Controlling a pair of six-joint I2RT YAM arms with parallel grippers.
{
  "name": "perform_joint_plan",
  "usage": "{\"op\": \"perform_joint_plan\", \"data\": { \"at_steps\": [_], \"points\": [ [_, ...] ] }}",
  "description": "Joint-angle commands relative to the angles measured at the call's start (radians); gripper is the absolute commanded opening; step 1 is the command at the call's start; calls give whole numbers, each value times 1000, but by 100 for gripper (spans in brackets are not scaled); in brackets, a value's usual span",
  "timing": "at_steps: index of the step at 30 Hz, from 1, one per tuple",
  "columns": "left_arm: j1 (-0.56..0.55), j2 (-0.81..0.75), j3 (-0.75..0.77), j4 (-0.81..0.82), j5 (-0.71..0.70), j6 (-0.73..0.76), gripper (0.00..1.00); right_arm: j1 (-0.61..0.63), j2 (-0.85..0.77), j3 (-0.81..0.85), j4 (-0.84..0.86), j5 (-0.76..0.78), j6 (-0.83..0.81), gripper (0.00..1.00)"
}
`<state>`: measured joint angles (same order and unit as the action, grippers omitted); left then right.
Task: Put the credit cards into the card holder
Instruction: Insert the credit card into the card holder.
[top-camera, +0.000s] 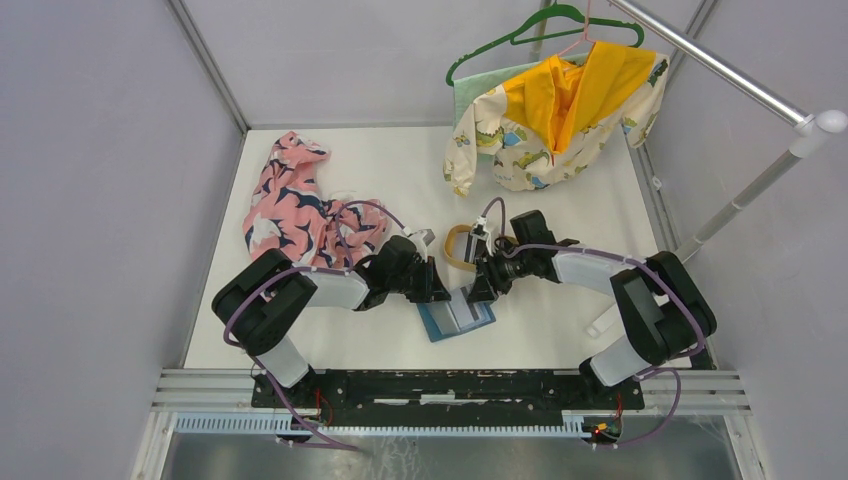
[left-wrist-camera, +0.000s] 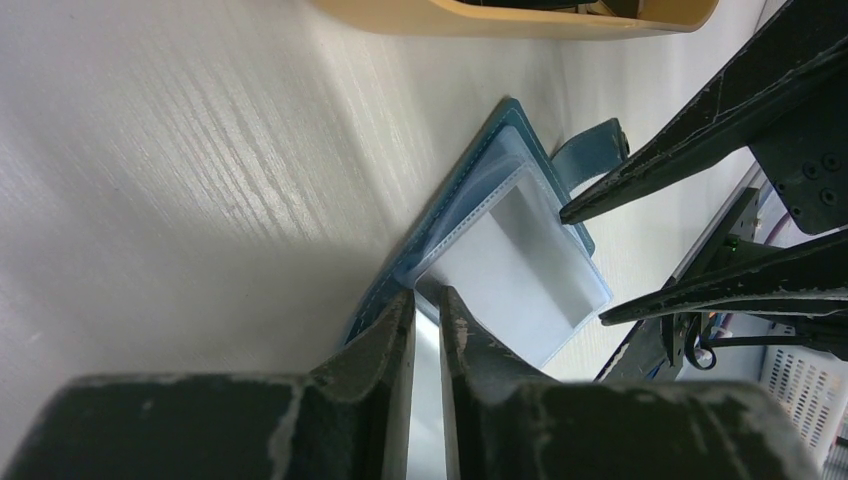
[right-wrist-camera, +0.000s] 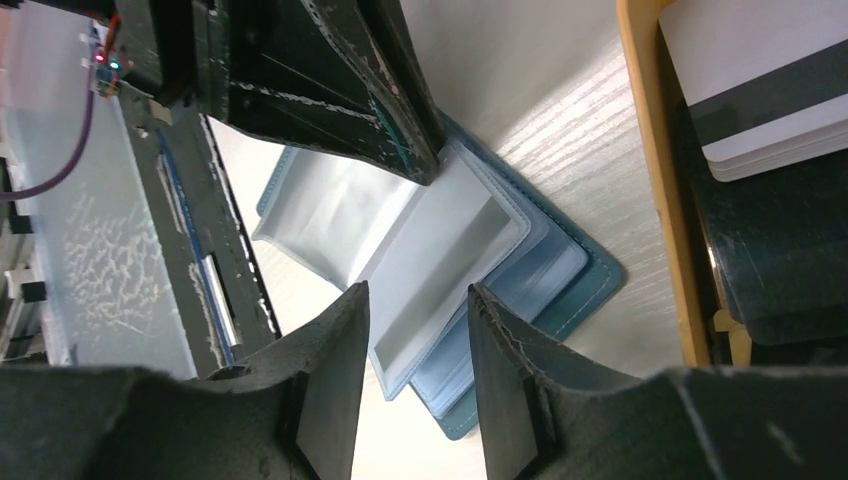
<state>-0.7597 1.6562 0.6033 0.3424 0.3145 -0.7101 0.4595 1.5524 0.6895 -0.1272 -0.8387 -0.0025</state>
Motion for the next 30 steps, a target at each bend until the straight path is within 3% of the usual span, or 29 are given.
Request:
{"op": "perform_joint_plan", "data": {
  "at_steps": [1, 17, 27, 30],
  "points": [
    [-10, -4, 4, -37, -18, 39, 23, -11, -13, -14, 81, -110, 69, 46],
    [-9, -34, -60, 85, 32, -13, 34, -69, 66, -113, 351, -233, 296, 42],
    [-10, -35, -87, 134, 41, -34, 35, -88, 86, -158, 497, -265, 413, 43],
    [-10, -35, -98, 155, 44, -45, 33, -87, 91, -163, 515, -269, 430, 38]
  ]
}}
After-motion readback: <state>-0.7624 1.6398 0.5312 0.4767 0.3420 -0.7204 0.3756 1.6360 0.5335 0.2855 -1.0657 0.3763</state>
